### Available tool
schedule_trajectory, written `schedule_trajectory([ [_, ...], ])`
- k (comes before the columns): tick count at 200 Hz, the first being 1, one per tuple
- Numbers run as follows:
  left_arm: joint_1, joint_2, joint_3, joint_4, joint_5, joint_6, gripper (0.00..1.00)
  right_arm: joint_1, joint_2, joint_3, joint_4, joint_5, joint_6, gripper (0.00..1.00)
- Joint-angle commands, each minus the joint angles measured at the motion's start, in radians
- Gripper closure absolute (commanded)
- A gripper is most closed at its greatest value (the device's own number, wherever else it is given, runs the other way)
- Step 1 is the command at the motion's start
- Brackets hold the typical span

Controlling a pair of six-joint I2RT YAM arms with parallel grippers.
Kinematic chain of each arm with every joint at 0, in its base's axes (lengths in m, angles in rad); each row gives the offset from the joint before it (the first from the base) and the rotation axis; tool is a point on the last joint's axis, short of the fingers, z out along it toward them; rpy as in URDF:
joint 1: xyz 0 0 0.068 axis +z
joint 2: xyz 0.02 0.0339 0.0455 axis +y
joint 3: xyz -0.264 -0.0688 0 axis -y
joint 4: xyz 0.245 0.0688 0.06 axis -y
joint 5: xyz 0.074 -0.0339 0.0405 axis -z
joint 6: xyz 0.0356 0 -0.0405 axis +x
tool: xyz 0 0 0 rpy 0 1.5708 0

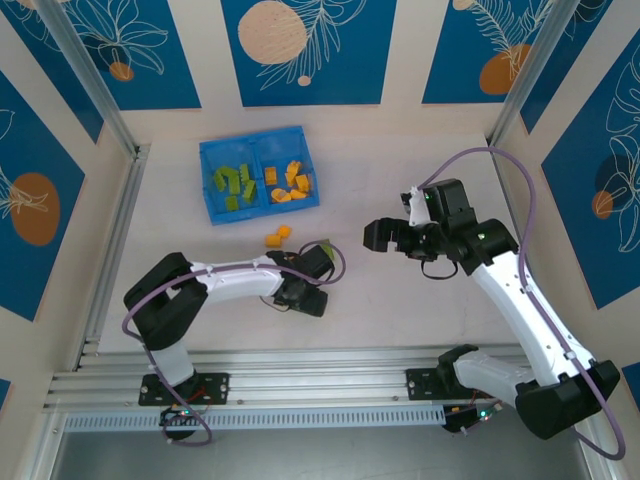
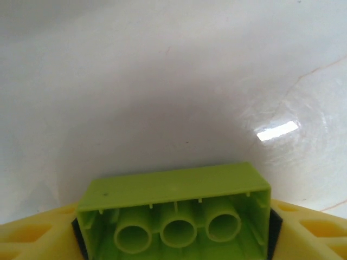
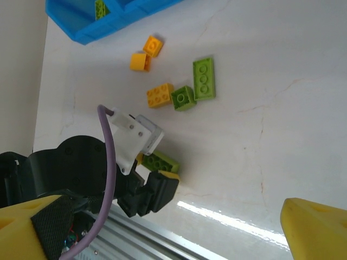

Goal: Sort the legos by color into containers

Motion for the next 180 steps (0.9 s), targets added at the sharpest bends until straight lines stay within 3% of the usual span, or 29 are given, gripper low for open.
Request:
schedule_trajectory([
  [1, -0.007, 0.022, -0.007, 0.03, 0.018, 0.0, 0.33, -0.006, 0.006, -0.001, -0.019, -0.056, 0.006, 0.01],
  [31, -0.002, -0.022, -0.008, 0.026, -0.01, 0.003, 0.4, -0.006, 0.025, -0.004, -0.012, -0.123, -0.004, 0.02],
  [61, 0.051, -0.129, 0.016, -0.014, -0.03, 0.032, 0.44, -0.006, 0.034, -0.004, -0.011, -0.107, 0.007, 0.02],
  [84, 0.153, -0.236, 0.079, -0.093, -0.071, 0.105, 0.44, -0.01, 0.03, 0.004, -0.007, -0.104, 0.007, 0.03],
  [110, 0.347, -0.297, 0.194, -0.128, -0.093, 0.225, 0.44, -0.013, 0.029, 0.004, 0.002, -0.101, 0.014, 0.03],
  [144, 0.583, -0.154, 0.442, -0.12, -0.082, 0.333, 0.45, -0.015, 0.029, -0.002, 0.018, -0.11, 0.029, 0.03],
  [180, 0.755, 0.102, 0.672, -0.057, 0.035, 0.245, 0.46, -0.015, 0.001, 0.002, 0.004, -0.103, 0.041, 0.04],
])
